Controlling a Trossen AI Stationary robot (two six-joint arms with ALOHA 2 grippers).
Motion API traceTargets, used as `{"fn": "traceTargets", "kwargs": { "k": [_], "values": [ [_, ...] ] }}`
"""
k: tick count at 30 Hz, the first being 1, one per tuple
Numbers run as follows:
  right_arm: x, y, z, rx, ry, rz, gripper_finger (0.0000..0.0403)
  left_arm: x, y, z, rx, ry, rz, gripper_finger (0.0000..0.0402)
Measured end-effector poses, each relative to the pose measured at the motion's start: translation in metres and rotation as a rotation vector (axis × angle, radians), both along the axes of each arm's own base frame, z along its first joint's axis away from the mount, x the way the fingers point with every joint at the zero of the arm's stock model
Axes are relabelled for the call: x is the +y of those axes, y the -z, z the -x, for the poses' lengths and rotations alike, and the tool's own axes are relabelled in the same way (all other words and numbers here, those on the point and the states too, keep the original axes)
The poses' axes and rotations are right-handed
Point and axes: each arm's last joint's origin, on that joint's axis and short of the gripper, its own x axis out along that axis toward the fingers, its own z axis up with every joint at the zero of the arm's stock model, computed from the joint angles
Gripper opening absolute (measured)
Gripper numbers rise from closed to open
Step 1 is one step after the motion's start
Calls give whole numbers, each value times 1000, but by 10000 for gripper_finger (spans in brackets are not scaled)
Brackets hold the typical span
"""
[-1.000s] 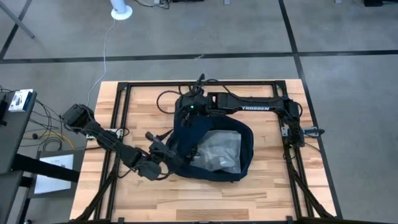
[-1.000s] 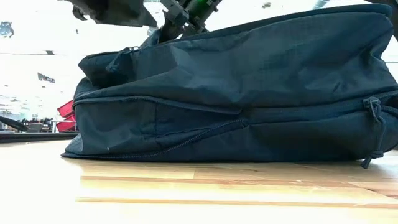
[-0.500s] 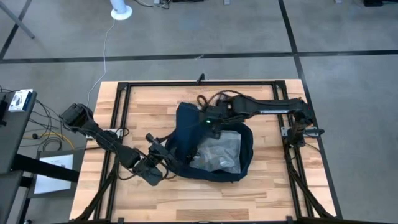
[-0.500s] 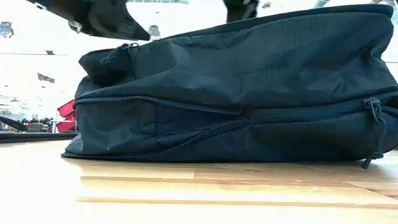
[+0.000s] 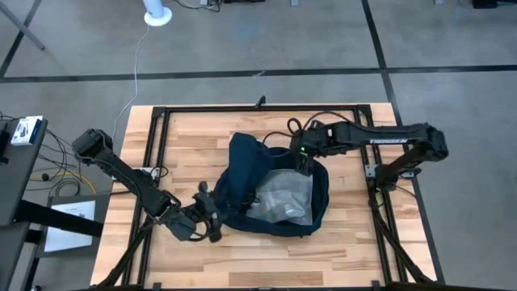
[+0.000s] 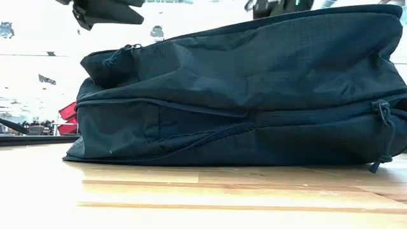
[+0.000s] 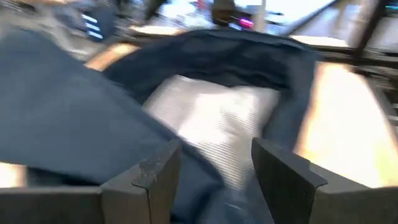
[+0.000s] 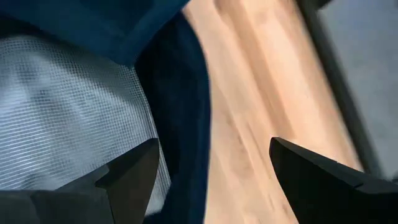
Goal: Unpack backpack
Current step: Remove the black headset from the blue backpack
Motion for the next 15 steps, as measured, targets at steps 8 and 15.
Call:
{"fn": "traceTargets", "kwargs": {
  "k": [8,15],
  "values": [
    [-41,34,1,1,5,4,296,-30,-7,17,6,120,231,185],
    [-54,35,-1,-80,-32,-69,296,-52,25,17,86,57,497,185]
  ]
}}
